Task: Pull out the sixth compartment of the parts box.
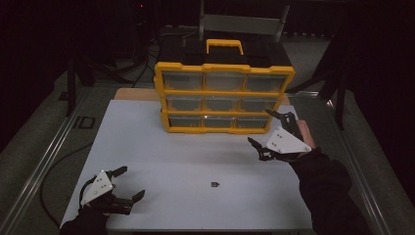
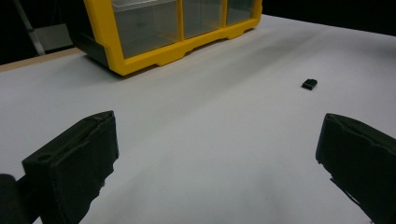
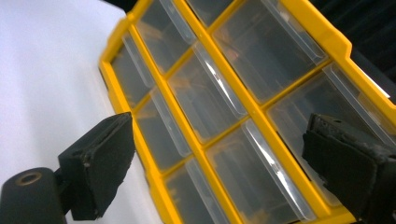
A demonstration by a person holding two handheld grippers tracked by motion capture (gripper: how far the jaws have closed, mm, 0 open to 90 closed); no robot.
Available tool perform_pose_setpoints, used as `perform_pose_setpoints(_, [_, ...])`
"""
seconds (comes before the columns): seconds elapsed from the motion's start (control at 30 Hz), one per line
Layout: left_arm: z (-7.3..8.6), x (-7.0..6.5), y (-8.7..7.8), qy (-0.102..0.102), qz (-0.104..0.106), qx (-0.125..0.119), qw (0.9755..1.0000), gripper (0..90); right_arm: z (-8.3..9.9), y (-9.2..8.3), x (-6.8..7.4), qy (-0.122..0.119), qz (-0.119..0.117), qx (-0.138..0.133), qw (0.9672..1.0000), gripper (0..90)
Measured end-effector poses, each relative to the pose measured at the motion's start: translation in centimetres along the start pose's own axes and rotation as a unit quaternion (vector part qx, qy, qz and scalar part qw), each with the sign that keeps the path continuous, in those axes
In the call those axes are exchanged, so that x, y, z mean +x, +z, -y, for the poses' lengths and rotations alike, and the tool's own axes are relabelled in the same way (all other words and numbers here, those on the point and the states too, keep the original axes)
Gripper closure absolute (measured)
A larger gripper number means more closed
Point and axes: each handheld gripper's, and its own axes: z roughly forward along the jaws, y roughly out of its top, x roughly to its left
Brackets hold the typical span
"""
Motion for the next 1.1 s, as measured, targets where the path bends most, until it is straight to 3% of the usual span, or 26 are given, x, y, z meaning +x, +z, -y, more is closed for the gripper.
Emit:
perform_pose_setpoints(0.5, [0.0,0.0,0.0,-0.001,0.001,0.002,1.0,0.5,0.2,2.8,-0.9,-0.033,0.003,0.022,0.9992,9.4])
perform_pose_setpoints(0.83, [0.0,0.0,-0.1,0.001,0.001,0.0,1.0,0.5,1.0,4.3,-1.1,-0.06,0.011,0.049,0.9969,12.5])
perform_pose_setpoints(1.0, [0.0,0.0,0.0,0.0,0.001,0.0,1.0,0.5,1.0,5.2,-1.1,-0.089,0.015,0.067,0.9937,12.7])
perform_pose_setpoints(1.1, [0.0,0.0,0.0,-0.001,0.001,0.0,1.0,0.5,1.0,5.5,-1.2,-0.093,0.013,0.07,0.9932,13.2])
